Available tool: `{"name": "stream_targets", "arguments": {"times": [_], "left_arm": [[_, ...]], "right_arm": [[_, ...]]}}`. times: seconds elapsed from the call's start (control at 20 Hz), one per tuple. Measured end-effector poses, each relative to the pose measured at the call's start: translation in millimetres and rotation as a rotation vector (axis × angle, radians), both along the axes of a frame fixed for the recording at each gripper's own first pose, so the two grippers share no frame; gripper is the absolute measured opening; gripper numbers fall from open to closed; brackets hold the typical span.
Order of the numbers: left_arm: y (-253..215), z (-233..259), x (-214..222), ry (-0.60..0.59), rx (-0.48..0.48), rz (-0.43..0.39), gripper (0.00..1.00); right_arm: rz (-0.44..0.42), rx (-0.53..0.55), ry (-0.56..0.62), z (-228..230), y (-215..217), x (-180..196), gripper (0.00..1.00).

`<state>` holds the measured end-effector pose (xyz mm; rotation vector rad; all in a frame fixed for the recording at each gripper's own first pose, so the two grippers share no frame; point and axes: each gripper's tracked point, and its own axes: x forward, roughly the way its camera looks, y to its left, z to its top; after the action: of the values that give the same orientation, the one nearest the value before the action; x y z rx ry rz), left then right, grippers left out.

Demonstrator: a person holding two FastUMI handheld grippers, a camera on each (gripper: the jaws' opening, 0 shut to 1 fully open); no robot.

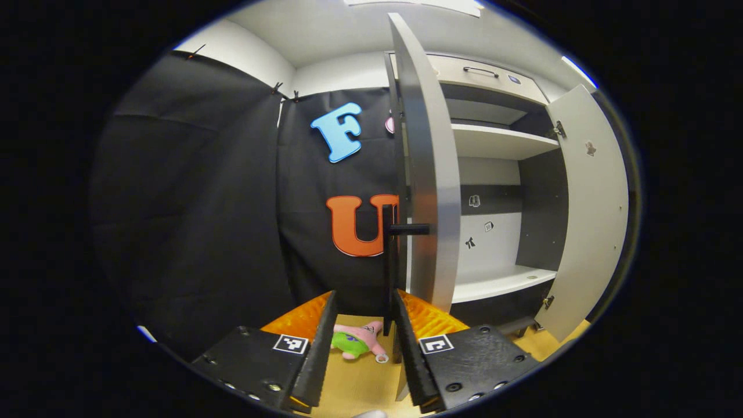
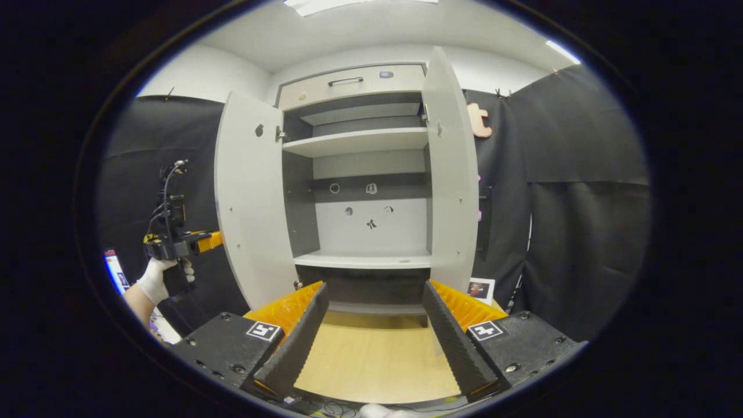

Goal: Open the right door of the double-door shoe cabinet with the right hand, and open the left door with the left hand.

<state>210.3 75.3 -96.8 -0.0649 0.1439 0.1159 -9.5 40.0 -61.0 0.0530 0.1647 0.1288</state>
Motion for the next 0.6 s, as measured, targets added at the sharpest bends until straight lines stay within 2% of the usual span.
{"name": "stream_targets", "arguments": {"times": [0.1, 0.15, 0.25, 0.35, 0.4, 0.45, 0.6], "left_arm": [[7, -9, -7, 0.023, -0.012, 0.033, 0.70], [11, -9, -14, 0.025, -0.015, 0.064, 0.94], [12, -8, -29, 0.029, -0.024, 0.086, 0.98], [7, -4, -43, 0.027, -0.005, 0.093, 0.96], [5, -1, -48, 0.023, 0.013, 0.089, 0.84], [3, 4, -54, 0.019, 0.033, 0.089, 0.95], [-4, 23, -66, 0.008, 0.084, 0.079, 0.95]], "right_arm": [[-0.001, -0.003, -0.001, 0, 0, 0, 1.00], [-0.001, -0.001, -0.003, 1, 0, 0, 1.00], [-0.004, -0.009, -0.001, 0, -1, 0, 1.00], [-0.003, -0.009, 0.000, 0, 0, -1, 0.99], [-0.004, -0.009, 0.000, 0, -1, -1, 0.99], [-0.003, -0.011, -0.002, 1, -1, -1, 1.00], [-0.007, -0.021, -0.013, 4, -3, 1, 1.00]]}}
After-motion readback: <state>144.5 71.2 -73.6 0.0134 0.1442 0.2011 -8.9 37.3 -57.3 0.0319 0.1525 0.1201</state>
